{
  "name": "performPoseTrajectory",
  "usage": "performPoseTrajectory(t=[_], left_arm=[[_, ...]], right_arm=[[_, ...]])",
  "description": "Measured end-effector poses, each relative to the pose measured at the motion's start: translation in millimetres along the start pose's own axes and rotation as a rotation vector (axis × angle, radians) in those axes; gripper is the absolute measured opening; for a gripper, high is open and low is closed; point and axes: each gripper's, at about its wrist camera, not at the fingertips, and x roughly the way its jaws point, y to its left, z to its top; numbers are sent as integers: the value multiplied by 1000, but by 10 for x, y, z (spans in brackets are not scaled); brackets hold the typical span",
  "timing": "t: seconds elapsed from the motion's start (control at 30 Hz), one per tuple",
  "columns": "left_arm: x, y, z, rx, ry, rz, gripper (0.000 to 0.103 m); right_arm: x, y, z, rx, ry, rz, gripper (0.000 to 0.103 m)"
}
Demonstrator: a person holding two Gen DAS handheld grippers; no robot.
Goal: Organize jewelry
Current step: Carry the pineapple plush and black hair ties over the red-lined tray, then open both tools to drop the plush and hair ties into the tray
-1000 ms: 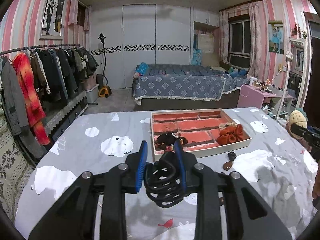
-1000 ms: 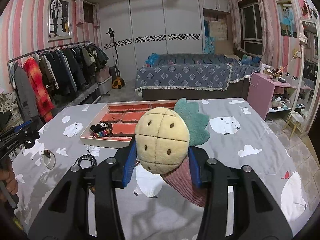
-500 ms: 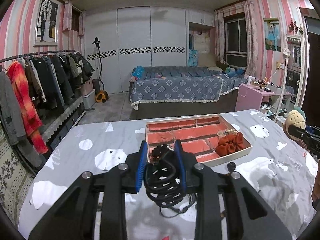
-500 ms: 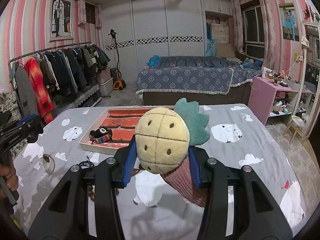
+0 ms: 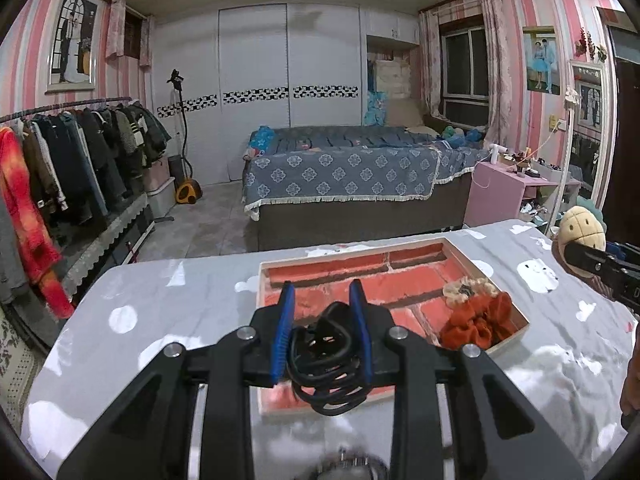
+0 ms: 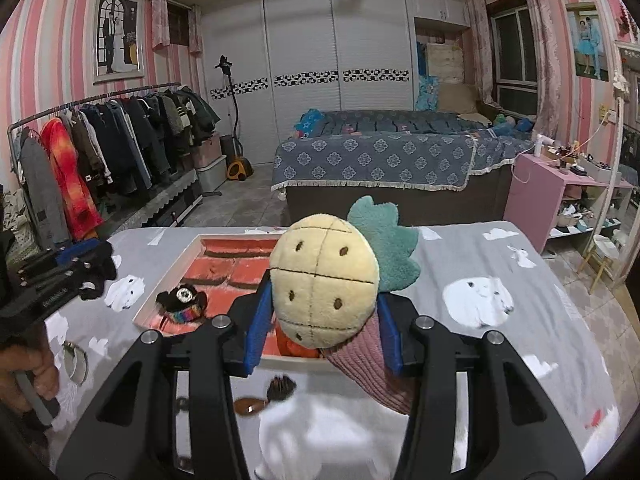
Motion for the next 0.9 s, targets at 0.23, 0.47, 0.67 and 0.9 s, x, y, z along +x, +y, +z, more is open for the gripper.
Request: performPoseTrajectory(t=[0.23, 0.47, 0.67, 0.9], left_arm=[[603, -37, 43, -9, 28, -21, 28], [1154, -157, -18, -34, 85, -49, 28], [1411, -239, -175, -23, 148, -43, 29], [1499, -243, -202, -32, 161, -31, 42]], right_arm=[[691, 18, 105, -1, 43, 1, 47], [1446, 16, 47, -21, 133, -3, 47], [1778, 29, -136, -37, 198, -21, 50], [1855, 64, -233, -41, 219, -22, 61]])
